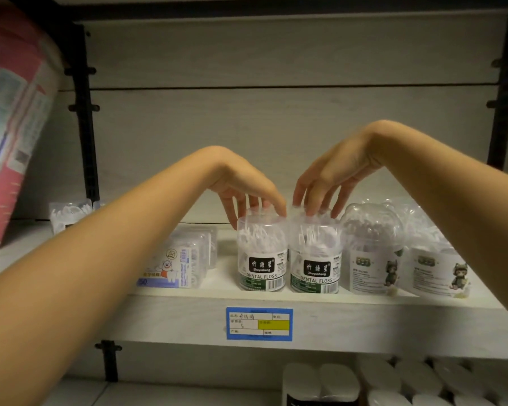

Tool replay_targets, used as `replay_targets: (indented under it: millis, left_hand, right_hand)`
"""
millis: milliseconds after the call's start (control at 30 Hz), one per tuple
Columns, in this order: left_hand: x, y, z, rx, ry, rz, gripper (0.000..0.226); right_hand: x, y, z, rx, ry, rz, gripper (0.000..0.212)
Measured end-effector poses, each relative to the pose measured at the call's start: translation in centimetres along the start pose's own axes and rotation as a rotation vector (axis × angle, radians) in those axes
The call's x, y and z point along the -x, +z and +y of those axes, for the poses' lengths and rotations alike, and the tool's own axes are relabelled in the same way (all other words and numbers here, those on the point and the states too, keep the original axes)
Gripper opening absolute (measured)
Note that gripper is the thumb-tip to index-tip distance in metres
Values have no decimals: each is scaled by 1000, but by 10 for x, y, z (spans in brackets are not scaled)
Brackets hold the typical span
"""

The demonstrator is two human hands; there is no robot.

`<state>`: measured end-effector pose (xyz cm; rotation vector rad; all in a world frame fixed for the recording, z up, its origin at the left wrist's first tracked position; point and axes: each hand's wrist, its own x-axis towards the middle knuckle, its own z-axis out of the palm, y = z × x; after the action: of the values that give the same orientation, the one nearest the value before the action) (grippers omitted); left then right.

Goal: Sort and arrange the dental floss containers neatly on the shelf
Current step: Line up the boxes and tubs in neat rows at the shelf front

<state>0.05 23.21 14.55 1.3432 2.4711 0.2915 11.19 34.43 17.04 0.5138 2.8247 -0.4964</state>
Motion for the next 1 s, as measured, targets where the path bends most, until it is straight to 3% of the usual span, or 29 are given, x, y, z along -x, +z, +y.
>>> replay_targets:
  millis: [67,233,433,533,667,733,833,900,1000]
  left_hand:
    - [1,-1,-2,16,4,-16,44]
    - [4,-4,-5,13,28,-28,35]
    - [10,-6,-7,-53,20,15,45]
    - [35,-26,-25,-2,88,270,46]
    - [95,-53,-83,91,190,627,40]
    - [122,-59,-120,131,160,692,34]
    - [147,-60,-171,182,29,653,31]
    - [152,-58,-201,163,-49,609,33]
    - [142,-62,-238,66,-109,524,33]
  right_hand:
    - [1,1,-3,27,6,-18,43]
    - [2,2,-8,57,16,-19,39]
    - [8,4,-18,149,58,35,43]
    - [17,2,-32,231,-22,242,48]
    - [10,7,-63,268,-315,710,51]
    - [-1,18,-84,274,-429,914,45]
    - [-19,38,-120,476,-481,1171,31]
    - [-36,47,-147,500,-464,1091,27]
    - [-69,54,-188,371,-401,803,23]
